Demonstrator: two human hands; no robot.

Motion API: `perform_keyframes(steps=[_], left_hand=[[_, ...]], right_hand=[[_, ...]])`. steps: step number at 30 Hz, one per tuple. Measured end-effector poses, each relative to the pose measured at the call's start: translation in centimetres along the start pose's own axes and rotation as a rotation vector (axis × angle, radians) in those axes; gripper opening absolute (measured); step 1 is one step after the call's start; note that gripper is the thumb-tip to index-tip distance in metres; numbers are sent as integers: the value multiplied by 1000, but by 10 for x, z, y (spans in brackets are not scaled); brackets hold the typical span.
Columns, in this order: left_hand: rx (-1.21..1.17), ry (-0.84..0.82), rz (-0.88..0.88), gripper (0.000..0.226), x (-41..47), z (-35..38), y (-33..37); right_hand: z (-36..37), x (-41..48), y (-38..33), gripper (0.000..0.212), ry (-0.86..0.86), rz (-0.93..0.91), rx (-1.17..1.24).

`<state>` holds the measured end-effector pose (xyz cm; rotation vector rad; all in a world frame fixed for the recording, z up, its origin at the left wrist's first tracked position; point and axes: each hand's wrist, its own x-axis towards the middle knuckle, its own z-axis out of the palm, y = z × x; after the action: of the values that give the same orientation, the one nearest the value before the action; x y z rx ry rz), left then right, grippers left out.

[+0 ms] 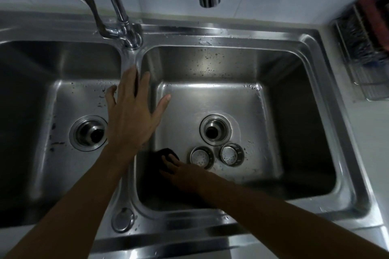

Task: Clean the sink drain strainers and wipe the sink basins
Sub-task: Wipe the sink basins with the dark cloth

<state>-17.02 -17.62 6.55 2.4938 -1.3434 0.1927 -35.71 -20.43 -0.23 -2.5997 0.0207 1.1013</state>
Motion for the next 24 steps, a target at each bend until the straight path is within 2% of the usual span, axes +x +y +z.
perform_keyframes(steps=[4,8,13,18,20,22,24], left_hand=[[14,29,14,72,-2,1,0],[5,51,28,67,0,2,-1],[20,33,43,61,-2,-2,0],[35,21,55,58,-1,-6,1],[29,13,54,58,-1,-6,1],[14,11,49,59,-1,-6,0],[3,14,47,60,-1,-5,1]], right_hand=[[-8,-8,6,51,-54,-109,-119],[-8,-2,-2,50,-2,-77,-123],[-4,-6,4,54,-133,-207,-153],[-7,-32,25,65,-227,-233,-73],[-7,-48,34,66,-280,-216,27],[-6,-71,52,58,-278,-144,195],[-3,-90,66,47,-188,-96,273]])
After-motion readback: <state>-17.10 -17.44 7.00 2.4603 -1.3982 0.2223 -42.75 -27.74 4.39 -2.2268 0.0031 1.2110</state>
